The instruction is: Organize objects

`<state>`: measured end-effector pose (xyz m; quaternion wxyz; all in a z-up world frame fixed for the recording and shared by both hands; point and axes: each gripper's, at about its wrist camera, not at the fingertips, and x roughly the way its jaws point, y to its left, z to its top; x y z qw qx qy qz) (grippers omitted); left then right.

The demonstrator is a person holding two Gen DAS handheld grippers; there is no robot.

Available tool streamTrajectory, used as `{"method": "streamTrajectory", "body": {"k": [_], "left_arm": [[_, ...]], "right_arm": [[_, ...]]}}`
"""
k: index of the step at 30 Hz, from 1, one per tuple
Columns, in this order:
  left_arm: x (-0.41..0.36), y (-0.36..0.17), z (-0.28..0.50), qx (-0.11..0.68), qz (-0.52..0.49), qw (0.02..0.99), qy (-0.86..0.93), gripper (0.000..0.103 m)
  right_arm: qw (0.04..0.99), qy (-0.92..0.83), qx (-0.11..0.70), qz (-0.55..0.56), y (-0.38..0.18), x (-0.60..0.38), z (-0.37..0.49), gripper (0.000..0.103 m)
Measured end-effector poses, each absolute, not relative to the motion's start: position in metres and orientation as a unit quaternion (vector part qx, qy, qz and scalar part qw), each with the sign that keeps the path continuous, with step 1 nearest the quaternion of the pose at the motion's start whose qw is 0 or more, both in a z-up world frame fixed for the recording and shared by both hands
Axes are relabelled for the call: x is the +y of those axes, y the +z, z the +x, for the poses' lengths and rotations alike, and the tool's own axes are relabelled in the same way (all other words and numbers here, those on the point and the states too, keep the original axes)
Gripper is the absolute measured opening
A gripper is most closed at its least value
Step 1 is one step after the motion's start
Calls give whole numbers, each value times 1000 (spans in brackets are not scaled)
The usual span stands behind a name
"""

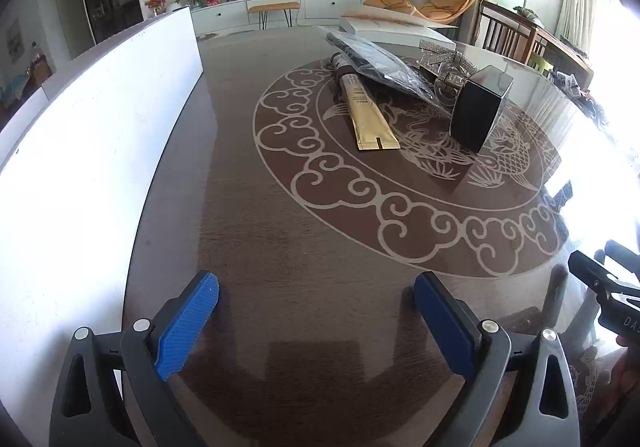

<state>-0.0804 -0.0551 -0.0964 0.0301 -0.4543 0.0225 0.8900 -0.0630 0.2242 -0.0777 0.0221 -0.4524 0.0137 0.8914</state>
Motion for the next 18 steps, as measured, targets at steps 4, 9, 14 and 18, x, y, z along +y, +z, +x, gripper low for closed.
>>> {"method": "streamTrajectory", "body": {"k": [4, 9, 14, 18], "left_arm": [[-54, -97, -82, 23, -457, 35, 889, 103], [-54, -97, -82, 23, -457, 35, 889, 103], [-54, -97, -82, 23, -457, 35, 889, 103], [-54, -96, -83, 22, -457, 33, 889, 103]], "right_arm": [[21, 888, 6, -459, -79, 221, -64, 103], [21, 888, 6, -459, -79, 221, -65, 103], [21, 888, 6, -459, -79, 221, -65, 103], [21, 888, 6, -459, -80, 221, -65, 103]]}}
